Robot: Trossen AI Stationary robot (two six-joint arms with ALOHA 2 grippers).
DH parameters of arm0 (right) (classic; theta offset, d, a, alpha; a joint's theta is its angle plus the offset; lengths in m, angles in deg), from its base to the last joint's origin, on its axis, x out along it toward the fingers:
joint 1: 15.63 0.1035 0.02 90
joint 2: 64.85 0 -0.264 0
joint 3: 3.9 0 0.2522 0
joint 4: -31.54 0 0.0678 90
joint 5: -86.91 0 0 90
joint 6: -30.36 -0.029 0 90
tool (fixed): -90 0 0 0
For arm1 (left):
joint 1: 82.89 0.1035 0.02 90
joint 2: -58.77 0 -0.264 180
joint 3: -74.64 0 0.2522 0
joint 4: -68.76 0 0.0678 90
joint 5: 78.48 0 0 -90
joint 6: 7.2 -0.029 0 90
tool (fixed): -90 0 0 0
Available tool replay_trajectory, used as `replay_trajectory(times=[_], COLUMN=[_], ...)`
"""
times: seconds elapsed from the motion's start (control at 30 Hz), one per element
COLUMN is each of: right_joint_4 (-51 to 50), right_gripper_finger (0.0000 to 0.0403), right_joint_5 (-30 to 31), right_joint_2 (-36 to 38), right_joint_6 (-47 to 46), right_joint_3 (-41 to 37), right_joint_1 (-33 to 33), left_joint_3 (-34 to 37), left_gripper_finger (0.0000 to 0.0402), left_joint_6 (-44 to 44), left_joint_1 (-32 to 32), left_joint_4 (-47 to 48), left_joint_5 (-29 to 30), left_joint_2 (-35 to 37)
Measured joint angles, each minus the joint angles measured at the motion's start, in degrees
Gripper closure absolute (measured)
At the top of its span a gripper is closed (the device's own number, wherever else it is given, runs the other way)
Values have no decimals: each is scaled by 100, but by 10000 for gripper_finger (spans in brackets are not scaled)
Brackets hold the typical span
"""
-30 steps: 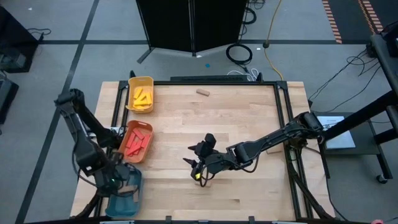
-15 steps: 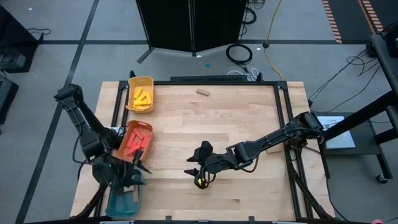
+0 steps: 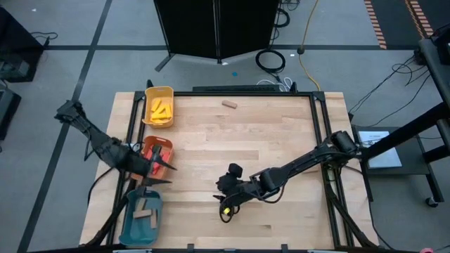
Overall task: Sort blocks
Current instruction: Put the bottom left brown block in the blue bin
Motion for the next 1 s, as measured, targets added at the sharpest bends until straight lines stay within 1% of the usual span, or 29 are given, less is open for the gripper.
replay_trajectory(times=[0.07,0.13,0.2,0.27,0.43,0.53,0.6,0.7,0.77,0.87,0.93,1.0], right_joint_4=[-2,-6,89,101,86,-124,-197,-431,-433,-369,-350,-364], right_gripper_finger=[174,174,174,174,174,174,174,174,174,174,174,174], right_joint_5=[-60,-285,-601,-906,-1427,-1505,-1501,-1495,-1487,-1458,-1441,-1413], right_joint_2=[-112,-168,-206,-213,-189,-184,-169,-169,-169,-169,-222,-325], right_joint_6=[413,795,931,923,528,-31,-473,-1037,-1157,-970,-641,-358], right_joint_3=[0,0,0,0,9,148,157,157,155,157,158,160], right_joint_1=[0,-38,-98,-184,-284,-270,-236,-185,-133,-28,54,161], left_joint_3=[0,-1,2,132,718,1003,1179,1287,1311,1309,1309,1309], left_gripper_finger=[194,194,194,194,194,194,194,194,194,194,194,194], left_joint_6=[-161,-256,-293,-374,-855,-1284,-1448,-1454,-1450,-1301,-1207,-1170], left_joint_1=[284,523,688,781,802,886,1056,1382,1583,1813,1903,1982], left_joint_4=[-369,-602,-739,-1081,-2440,-3084,-3441,-3563,-3539,-3499,-3258,-3059], left_joint_5=[-441,-745,-854,-867,-876,-863,-887,-1236,-1562,-2102,-2426,-2516], left_joint_2=[48,19,-69,-162,-126,-42,-50,-63,-65,-85,-98,-145])
